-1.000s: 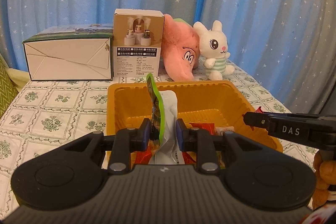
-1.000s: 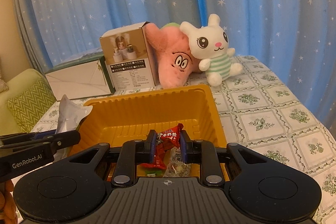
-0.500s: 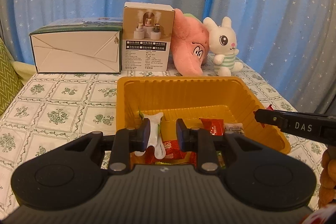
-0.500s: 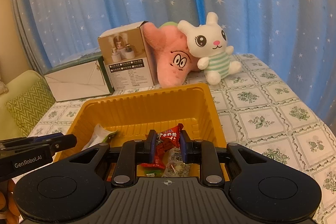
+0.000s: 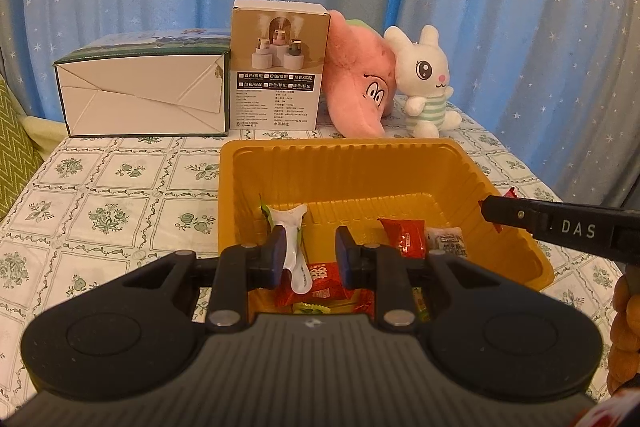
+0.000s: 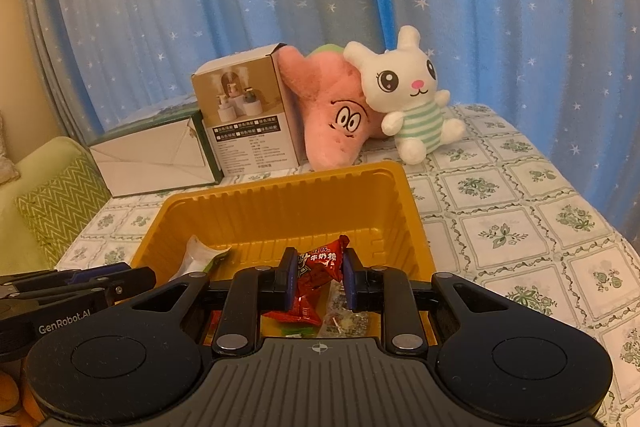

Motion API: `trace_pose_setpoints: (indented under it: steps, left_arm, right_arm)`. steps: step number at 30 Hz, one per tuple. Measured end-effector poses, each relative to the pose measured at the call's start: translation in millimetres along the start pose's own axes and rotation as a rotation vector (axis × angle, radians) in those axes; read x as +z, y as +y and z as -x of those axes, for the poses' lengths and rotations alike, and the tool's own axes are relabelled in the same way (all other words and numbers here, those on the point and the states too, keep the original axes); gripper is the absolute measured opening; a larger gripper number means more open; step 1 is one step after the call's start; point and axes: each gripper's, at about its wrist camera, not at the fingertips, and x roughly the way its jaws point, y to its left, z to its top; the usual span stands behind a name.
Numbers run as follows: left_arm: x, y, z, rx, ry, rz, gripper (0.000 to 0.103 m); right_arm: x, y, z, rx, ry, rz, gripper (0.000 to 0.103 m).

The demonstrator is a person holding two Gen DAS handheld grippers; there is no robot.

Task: Organize snacks
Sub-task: 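Carry both candies over the orange tray and open both grippers, then withdraw both grippers from the tray back over the remaining snacks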

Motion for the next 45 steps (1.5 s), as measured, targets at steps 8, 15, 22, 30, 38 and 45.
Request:
trace_pose_setpoints:
  steps: [8, 15, 22, 30, 38, 45]
  left_arm:
    - [-0.6, 0.9, -0.9, 0.003, 0.004, -0.004, 0.023]
    - [-1.8, 3.1, -2.4, 0.022, 0.013, -0.001, 0.024]
    - [-2.3, 3.3, -3.4, 0.025, 0.017, -0.002, 0.028]
    - [-2.8, 2.5, -1.2, 0.021, 0.013, -0.005, 0.028]
    - [-8.9, 1.8, 13.3, 0.014, -0.005, 0.016, 0.032]
    - [-23.8, -7.6, 48.8, -0.019, -0.021, 0.015, 0.040]
  right_arm:
    - [0.6, 0.3, 0.3, 0.052, -0.031, -0.018, 0.024]
    - [4.7, -5.1, 1.5, 0.047, -0.037, -0.047, 0.037]
    - [5.7, -15.3, 2.3, 0.033, -0.034, -0.090, 0.041]
    - [5.6, -18.8, 5.2, 0.022, -0.037, -0.099, 0.041]
    - [-0.4, -18.9, 20.1, 0.019, -0.051, -0.098, 0.061]
    - [-17.0, -17.3, 55.9, -0.007, -0.042, -0.087, 0.062]
